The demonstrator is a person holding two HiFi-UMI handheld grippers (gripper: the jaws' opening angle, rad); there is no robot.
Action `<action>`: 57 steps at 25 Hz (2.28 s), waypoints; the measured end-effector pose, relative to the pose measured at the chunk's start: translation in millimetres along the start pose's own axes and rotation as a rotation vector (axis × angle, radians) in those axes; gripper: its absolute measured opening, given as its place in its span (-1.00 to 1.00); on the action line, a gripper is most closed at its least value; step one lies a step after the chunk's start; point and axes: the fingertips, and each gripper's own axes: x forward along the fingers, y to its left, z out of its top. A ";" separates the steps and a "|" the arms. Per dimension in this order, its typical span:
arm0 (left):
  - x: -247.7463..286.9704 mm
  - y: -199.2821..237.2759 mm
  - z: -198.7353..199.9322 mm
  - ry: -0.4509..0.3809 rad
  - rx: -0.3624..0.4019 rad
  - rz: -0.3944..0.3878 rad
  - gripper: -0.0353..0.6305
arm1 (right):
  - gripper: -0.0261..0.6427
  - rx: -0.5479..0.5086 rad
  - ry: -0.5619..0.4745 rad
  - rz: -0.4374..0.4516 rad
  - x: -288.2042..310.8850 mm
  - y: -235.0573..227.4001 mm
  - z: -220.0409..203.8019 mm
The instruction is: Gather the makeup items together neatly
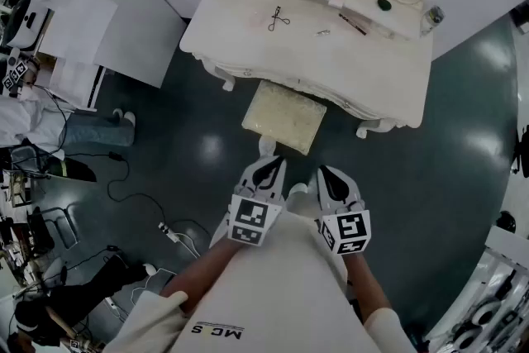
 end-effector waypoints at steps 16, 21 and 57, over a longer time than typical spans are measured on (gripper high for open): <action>-43.4 -76.2 -27.9 0.002 -0.006 -0.074 -0.87 | -0.91 0.049 -0.077 -0.046 -73.0 7.8 -23.2; -43.2 -75.0 -42.7 0.048 -0.036 -0.069 -0.87 | -0.91 0.058 -0.049 -0.045 -74.4 2.5 -36.6; 144.9 151.0 108.6 0.049 -0.015 -0.190 -0.87 | -0.91 0.002 0.002 -0.188 176.1 -89.8 132.2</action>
